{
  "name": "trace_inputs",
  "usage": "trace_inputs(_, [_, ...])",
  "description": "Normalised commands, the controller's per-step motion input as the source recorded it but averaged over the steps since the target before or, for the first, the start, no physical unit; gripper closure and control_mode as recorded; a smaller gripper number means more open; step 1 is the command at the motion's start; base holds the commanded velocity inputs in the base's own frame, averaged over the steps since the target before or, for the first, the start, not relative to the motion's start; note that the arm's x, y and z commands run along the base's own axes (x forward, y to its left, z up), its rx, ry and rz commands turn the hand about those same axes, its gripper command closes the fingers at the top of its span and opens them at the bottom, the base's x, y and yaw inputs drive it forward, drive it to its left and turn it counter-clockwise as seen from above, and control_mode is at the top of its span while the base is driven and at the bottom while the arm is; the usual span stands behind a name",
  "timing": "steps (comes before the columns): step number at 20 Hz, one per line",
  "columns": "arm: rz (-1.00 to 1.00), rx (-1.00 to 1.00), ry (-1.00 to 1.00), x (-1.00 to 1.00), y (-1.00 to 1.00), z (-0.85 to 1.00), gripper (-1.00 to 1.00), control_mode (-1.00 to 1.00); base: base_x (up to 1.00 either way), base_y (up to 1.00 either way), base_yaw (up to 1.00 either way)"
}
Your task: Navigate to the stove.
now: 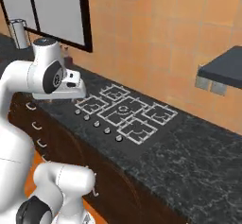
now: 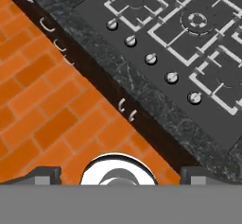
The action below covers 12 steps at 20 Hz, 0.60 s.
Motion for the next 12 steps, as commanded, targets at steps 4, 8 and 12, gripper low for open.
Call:
trace_inputs(4, [0.0,0.0,0.0,0.0,0.0,0.0,-1.0,1.0,0.22,0.36,-0.95])
trace_inputs(8, [0.0,0.0,0.0,0.0,0.0,0.0,-1.0,1.0,0.53,0.98,-0.61])
trace_inputs(12, [0.0,0.0,0.0,0.0,0.0,0.0,-1.0,1.0,0.82,1.0,-0.27])
